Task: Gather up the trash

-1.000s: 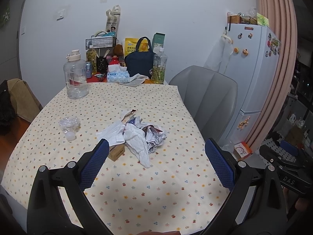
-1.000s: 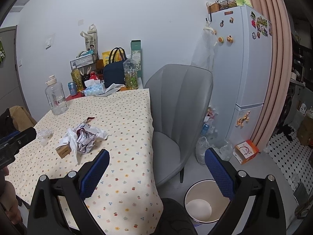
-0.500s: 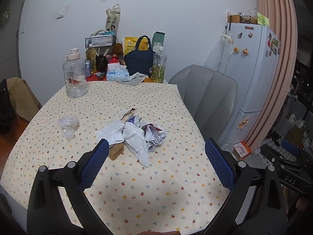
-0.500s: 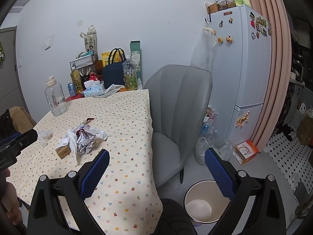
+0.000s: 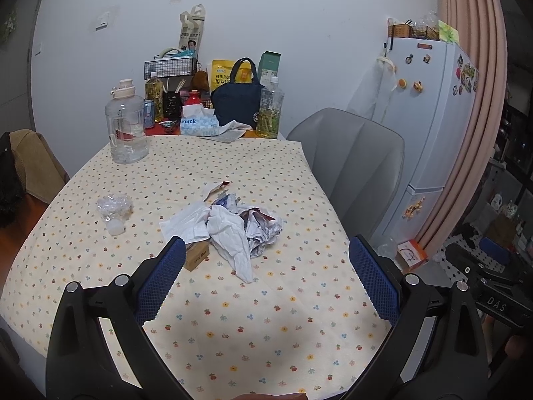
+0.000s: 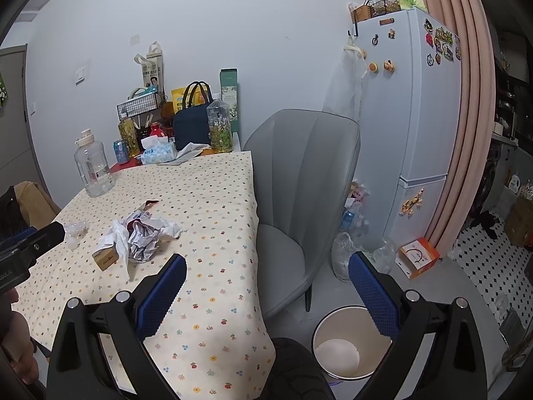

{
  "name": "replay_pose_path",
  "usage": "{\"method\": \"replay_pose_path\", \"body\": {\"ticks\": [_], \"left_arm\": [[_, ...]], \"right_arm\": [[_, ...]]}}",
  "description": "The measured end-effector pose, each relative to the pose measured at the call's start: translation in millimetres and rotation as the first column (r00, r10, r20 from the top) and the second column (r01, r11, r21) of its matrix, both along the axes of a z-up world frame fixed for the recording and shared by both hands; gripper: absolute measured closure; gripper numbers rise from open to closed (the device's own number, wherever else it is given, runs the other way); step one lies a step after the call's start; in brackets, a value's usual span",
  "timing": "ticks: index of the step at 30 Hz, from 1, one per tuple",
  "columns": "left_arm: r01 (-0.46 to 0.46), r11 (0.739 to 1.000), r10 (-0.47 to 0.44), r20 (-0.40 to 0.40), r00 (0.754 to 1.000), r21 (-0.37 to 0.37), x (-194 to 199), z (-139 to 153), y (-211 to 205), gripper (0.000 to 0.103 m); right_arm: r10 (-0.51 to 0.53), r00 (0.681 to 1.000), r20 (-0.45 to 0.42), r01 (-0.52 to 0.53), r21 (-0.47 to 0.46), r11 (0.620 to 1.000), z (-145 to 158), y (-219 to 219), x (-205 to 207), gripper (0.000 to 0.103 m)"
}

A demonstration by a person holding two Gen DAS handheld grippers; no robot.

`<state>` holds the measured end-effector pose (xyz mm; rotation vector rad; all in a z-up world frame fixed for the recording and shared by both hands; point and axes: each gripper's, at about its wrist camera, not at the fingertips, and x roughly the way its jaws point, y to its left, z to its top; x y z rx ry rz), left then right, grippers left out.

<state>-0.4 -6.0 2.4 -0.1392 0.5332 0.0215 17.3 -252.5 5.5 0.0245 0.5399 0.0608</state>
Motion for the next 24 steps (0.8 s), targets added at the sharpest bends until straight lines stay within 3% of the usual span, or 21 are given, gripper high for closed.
{"method": "replay_pose_path", "body": {"ticks": [14,24], "left_arm": [[-0.005,1.0,0.005,0.003,1.0,-0.006,-0.5,0.3,2.4,0.006],[-0.053,0.998,0.052,-0.006,0.999,-0.034,1.0,-4.2,27.5,0.006]], "right_arm": [[0.009,1.0,-0.006,-0.009,0.007,1.0,-0.9,-0.4,0.6,0.008],[0.066,0.998,-0.02,-0.066,0.014,0.998,-5.7,18.2,12.5,0.007]]}}
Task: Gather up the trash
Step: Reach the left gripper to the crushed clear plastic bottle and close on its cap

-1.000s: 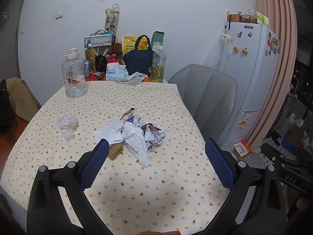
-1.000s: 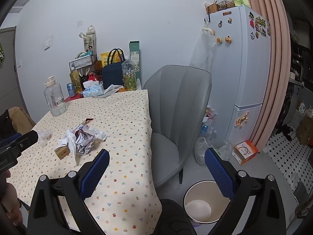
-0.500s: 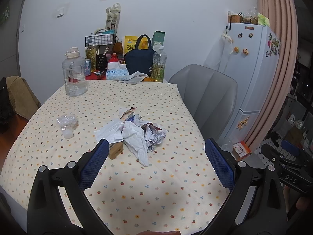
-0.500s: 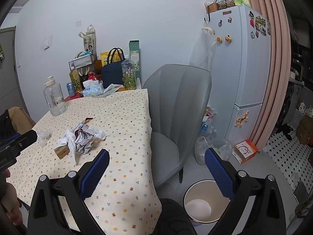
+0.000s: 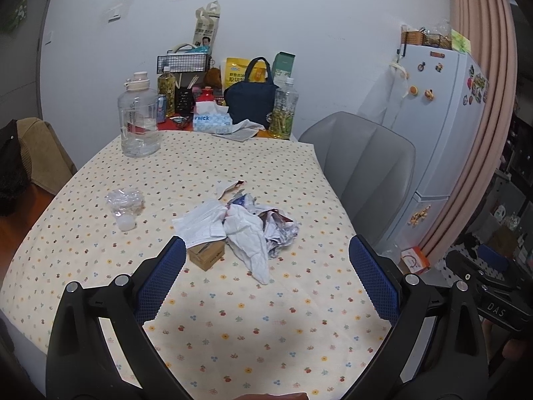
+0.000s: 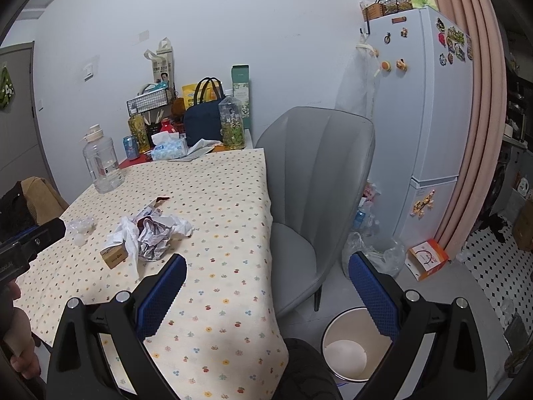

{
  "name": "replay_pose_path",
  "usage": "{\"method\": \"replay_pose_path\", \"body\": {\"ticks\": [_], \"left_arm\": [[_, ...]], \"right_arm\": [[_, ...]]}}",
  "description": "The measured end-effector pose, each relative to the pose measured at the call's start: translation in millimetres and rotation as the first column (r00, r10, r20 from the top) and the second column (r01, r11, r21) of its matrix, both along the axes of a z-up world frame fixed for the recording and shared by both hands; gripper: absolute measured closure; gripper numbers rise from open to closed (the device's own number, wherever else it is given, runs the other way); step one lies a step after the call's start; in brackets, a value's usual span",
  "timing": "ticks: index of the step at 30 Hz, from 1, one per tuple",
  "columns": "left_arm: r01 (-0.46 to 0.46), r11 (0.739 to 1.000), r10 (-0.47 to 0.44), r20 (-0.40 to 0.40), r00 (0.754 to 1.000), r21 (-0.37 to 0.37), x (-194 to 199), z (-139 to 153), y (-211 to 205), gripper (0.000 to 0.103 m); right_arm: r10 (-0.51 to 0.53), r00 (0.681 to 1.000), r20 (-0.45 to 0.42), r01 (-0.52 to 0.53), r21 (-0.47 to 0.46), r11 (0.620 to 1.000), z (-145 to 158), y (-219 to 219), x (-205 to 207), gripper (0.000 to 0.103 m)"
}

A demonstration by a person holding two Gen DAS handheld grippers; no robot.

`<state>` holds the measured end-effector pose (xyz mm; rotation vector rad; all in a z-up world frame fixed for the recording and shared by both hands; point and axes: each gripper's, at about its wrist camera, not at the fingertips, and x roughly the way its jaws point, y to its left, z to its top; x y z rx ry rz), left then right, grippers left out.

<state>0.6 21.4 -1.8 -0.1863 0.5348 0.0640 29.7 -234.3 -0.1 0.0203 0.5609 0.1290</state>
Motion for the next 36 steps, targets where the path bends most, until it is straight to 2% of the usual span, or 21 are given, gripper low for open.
{"method": "replay_pose_path", "body": {"ticks": [17,24,31,36], "left_arm": [[-0.154,0.986,0.15,-0.056,0.987,-0.064,8.0,-26.7,76.0,0.006],[-0.201,0.974,0.193,-0.085,0.978,-0.106,14.6,-40.6,107.8,0.006],[-0.251,0.959,0.233,-0.134,0.963,-0.135,26.0,-57.9,137.5,0.016],[-0.296,0.942,0.27,-0.171,0.948,-0.158,35.2,-71.7,160.7,0.022]], "right_arm": [[0.185,0.979,-0.081,-0.183,0.031,0.983,-25.7,71.9,40.4,0.007],[0.273,0.954,-0.127,-0.269,0.045,0.962,-34.1,105.8,60.3,0.008],[0.363,0.917,-0.165,-0.356,0.072,0.932,-46.3,141.5,78.4,0.008],[0.391,0.904,-0.17,-0.379,0.102,0.92,-54.7,160.6,87.6,0.01]]}}
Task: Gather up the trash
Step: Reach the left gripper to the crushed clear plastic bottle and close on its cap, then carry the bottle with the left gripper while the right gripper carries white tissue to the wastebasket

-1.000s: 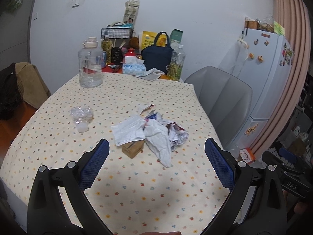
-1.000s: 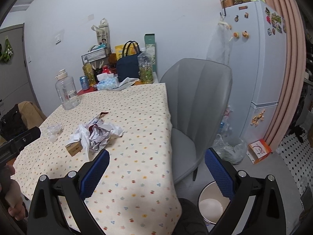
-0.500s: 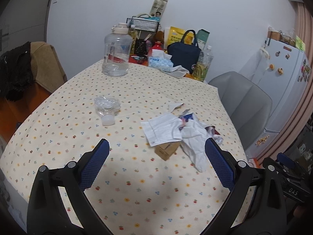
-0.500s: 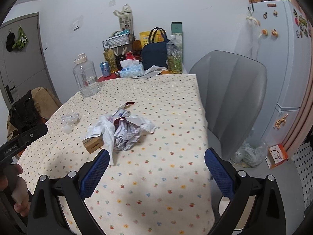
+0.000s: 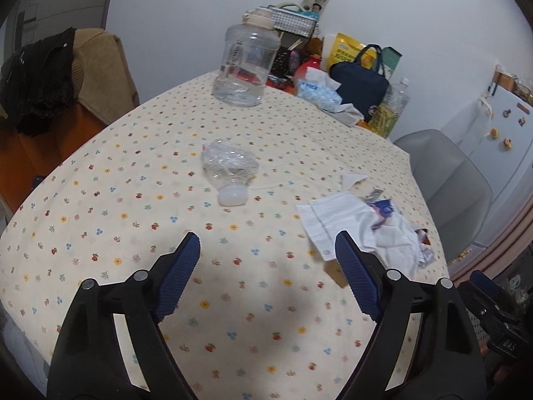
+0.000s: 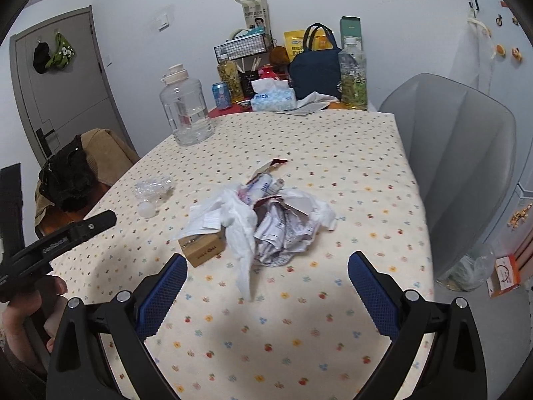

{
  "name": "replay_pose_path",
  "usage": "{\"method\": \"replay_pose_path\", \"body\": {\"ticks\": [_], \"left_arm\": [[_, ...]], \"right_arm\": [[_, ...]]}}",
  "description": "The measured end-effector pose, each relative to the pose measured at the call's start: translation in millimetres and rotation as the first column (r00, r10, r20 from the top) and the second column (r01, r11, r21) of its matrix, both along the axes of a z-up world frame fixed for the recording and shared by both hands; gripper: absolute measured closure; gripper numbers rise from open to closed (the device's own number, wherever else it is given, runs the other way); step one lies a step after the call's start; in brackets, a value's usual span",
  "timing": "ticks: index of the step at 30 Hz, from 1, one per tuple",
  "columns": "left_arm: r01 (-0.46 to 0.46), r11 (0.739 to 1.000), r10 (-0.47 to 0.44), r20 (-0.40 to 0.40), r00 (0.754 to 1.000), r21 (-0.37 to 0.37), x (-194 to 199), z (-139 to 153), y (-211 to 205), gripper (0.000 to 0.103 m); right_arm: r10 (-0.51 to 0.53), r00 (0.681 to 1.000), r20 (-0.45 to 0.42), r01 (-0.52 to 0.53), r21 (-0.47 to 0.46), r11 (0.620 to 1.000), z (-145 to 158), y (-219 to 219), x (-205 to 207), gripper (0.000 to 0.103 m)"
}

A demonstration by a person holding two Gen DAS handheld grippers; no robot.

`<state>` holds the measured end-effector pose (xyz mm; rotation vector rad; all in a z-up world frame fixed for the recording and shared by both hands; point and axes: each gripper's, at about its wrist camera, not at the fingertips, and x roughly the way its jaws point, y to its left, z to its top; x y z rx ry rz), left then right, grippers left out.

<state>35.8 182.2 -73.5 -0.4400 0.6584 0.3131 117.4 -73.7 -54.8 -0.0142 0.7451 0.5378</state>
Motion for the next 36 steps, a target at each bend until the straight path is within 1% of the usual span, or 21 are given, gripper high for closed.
{"method": "replay_pose_path", "body": {"ticks": [1,2,4,7,9,11,13,14,16,18,20,22,24,25,26,27,28,29,31,36], "left_arm": [[-0.008,1.0,0.007,-0.007,1.0,-0.005,2.7,-2.8,4.7,0.023],[-0.013,1.0,0.012,-0.015,1.0,-0.008,5.5,-4.9,8.2,0.025],[-0.02,1.0,0.019,-0.025,1.0,-0.015,10.8,-8.3,14.4,0.027],[-0.028,0.999,0.027,-0.033,0.999,-0.021,20.9,-12.7,21.5,0.031],[-0.033,0.999,0.033,-0.037,0.999,-0.019,29.6,-15.7,25.5,0.033],[-0.035,0.999,0.034,-0.048,0.998,-0.023,38.4,-19.8,29.8,0.038],[-0.035,0.999,0.033,-0.057,0.998,-0.029,46.6,-24.1,32.8,0.041],[-0.036,0.999,0.034,-0.064,0.997,-0.029,51.8,-26.5,34.6,0.042],[-0.039,0.999,0.036,-0.074,0.997,-0.033,59.3,-31.2,38.4,0.042],[-0.045,0.998,0.043,-0.083,0.996,-0.033,65.3,-35.3,42.6,0.043],[-0.048,0.998,0.044,-0.09,0.995,-0.037,69.7,-38.5,45.4,0.044],[-0.049,0.998,0.045,-0.098,0.994,-0.039,74.5,-42.1,48.3,0.045],[-0.05,0.998,0.045,-0.103,0.994,-0.038,77.9,-43.9,50.2,0.047],[-0.05,0.998,0.046,-0.102,0.994,-0.039,79.3,-44.6,51.4,0.05],[-0.05,0.998,0.046,-0.103,0.994,-0.039,81.0,-45.7,52.4,0.057],[-0.049,0.998,0.044,-0.106,0.993,-0.042,82.6,-46.9,53.4,0.061],[-0.047,0.998,0.041,-0.109,0.993,-0.046,84.3,-48.3,54.8,0.068],[-0.048,0.998,0.042,-0.111,0.993,-0.051,85.7,-49.8,56.5,0.071],[-0.055,0.997,0.049,-0.1,0.994,-0.06,85.2,-50.2,58.5,0.071],[-0.054,0.997,0.05,-0.083,0.995,-0.052,72.8,-43.3,50.9,0.071]], "right_arm": [[0.005,1.0,-0.011,-0.005,0.003,1.0,-1.8,1.9,1.9,0.012],[0.011,1.0,-0.025,-0.011,0.005,1.0,-5.0,5.3,4.6,0.016],[0.024,0.999,-0.047,-0.023,0.008,1.0,-10.2,10.1,7.9,0.02],[0.029,0.997,-0.07,-0.029,-0.001,1.0,-19.4,17.2,14.5,0.028],[0.029,0.995,-0.092,-0.03,-0.003,1.0,-25.6,19.4,19.2,0.037],[0.03,0.992,-0.121,-0.031,-0.002,1.0,-32.1,21.8,24.8,0.042],[0.029,0.99,-0.139,-0.029,0.001,1.0,-37.0,23.3,28.1,0.045],[0.03,0.989,-0.148,-0.03,0.002,1.0,-39.1,23.9,29.6,0.049],[0.03,0.986,-0.165,-0.031,0.002,1.0,-42.8,25.6,32.6,0.051],[0.032,0.984,-0.177,-0.032,0.001,0.999,-46.0,28.0,34.1,0.059],[0.043,0.98,-0.193,-0.044,0.001,0.999,-48.2,31.2,34.5,0.063],[0.05,0.977,-0.207,-0.051,0.001,0.999,-50.1,32.5,34.5,0.071],[0.057,0.972,-0.226,-0.056,0.011,0.998,-51.3,33.1,34.5,0.087],[0.058,0.971,-0.231,-0.056,0.014,0.998,-51.2,33.0,34.1,0.089],[0.056,0.971,-0.232,-0.054,0.018,0.998,-50.4,32.1,33.5,0.091],[0.054,0.972,-0.229,-0.05,0.02,0.999,-48.6,31.2,32.5,0.095],[0.054,0.972,-0.228,-0.05,0.021,0.999,-47.4,30.2,31.6,0.096],[0.052,0.973,-0.226,-0.048,0.025,0.999,-45.7,28.5,30.3,0.097],[0.051,0.974,-0.222,-0.045,0.031,0.999,-43.1,25.5,28.2,0.099],[0.05,0.977,-0.21,-0.042,0.044,0.998,-37.5,18.6,22.1,0.1]]}}
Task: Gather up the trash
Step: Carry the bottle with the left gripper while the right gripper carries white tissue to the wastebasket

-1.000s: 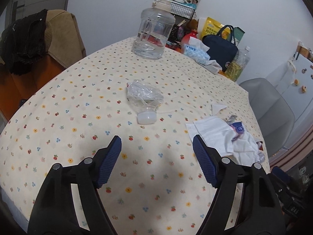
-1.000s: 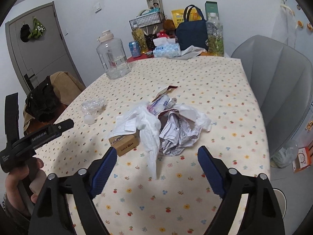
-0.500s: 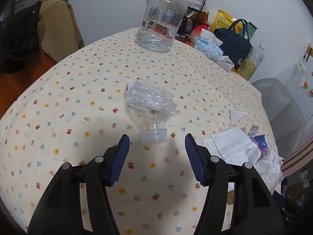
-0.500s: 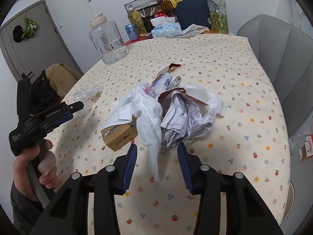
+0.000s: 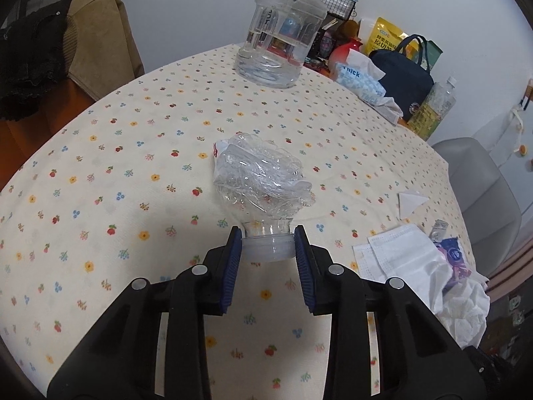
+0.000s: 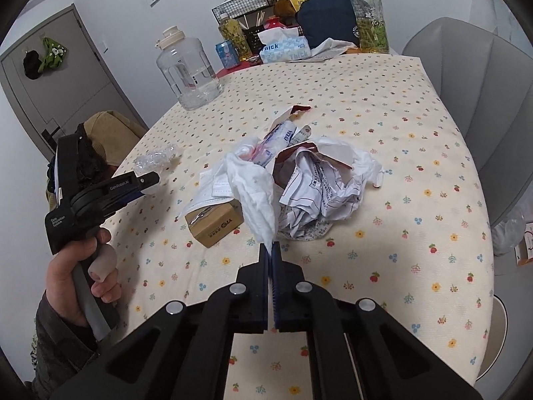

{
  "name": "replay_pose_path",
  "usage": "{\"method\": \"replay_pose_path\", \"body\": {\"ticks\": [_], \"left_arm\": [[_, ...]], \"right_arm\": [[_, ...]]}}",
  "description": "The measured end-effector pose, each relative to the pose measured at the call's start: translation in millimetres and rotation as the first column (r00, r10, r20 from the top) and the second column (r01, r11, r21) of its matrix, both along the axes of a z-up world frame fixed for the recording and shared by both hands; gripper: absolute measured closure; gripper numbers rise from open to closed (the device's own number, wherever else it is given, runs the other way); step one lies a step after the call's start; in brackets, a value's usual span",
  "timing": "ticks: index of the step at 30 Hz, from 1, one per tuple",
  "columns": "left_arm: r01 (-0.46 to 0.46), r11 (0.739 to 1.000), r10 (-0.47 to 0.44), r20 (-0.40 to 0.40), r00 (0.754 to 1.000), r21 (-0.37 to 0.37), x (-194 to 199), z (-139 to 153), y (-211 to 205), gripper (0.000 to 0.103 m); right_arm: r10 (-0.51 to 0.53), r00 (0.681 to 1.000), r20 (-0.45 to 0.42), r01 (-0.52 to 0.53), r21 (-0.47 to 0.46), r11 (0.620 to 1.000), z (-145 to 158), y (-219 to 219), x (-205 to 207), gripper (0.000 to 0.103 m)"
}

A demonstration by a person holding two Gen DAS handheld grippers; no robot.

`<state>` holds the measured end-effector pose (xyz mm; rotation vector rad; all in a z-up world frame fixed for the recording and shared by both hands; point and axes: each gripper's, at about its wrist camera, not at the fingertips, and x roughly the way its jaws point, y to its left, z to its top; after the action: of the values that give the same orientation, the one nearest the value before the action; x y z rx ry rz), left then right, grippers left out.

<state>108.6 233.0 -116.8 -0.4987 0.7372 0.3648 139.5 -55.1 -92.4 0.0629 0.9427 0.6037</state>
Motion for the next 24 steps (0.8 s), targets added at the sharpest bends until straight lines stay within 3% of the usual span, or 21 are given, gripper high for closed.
{"method": "replay_pose_path", "body": {"ticks": [11,24], "left_arm": [[0.05,0.998,-0.053,0.084,0.995,0.027,-41.5,38.5,-32.2,0.072],[0.179,0.981,-0.19,0.156,0.969,0.08,-48.4,81.9,-103.4,0.072]], "right_arm": [[-0.017,0.997,0.069,0.013,0.058,0.998,24.5,-17.9,-19.0,0.101],[-0.102,0.984,0.147,0.083,0.135,0.987,57.0,-70.2,-36.6,0.101]]}}
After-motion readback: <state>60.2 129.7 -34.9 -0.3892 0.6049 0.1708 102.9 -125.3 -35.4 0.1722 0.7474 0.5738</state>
